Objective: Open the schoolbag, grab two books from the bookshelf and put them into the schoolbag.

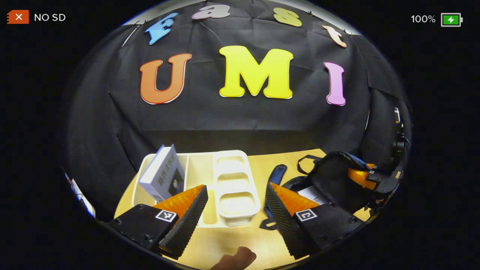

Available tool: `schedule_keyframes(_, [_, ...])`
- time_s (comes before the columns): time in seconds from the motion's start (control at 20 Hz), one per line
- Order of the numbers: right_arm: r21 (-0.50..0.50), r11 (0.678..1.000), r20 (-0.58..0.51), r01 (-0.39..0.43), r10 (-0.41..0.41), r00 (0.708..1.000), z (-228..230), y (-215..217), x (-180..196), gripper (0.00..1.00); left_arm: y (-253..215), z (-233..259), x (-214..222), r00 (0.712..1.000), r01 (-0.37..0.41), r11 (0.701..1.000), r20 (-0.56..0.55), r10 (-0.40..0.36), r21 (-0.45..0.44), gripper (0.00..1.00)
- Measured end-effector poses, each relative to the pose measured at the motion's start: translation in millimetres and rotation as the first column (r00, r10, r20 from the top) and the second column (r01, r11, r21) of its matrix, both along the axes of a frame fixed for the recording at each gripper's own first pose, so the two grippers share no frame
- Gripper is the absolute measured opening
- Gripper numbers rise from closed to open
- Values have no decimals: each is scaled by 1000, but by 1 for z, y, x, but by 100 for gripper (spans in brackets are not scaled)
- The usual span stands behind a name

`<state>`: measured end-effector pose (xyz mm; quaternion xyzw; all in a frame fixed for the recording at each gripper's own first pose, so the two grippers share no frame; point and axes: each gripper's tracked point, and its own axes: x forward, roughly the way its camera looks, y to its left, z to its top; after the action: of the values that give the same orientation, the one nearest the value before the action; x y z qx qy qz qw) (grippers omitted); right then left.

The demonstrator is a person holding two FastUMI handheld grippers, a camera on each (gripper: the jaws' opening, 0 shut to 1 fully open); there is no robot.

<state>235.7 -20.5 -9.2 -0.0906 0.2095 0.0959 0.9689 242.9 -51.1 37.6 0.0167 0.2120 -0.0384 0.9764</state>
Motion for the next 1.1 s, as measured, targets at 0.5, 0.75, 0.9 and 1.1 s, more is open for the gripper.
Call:
schedule_keyframes(0.5, [31, 999, 16, 8, -9, 1000, -11, 5, -23, 7, 114, 23, 63, 991, -118, 991, -59, 122, 64, 97])
schedule_keyframes(0.75, [51, 998, 10, 21, -22, 1000, -21, 6, -31, 7, 158, -9, 105, 967, -134, 989, -209, 146, 67, 98])
schedule_keyframes(0.9, [26, 999, 2, 24, -24, 1000, -28, 8, -33, 7, 161, -41, 110, 933, -110, 992, -337, 127, 68, 97])
schedule_keyframes(1.1, [-10, 1000, 18, 26, -26, 1000, -27, 6, -37, 7, 171, -64, 121, 891, -130, 988, -426, 154, 85, 96])
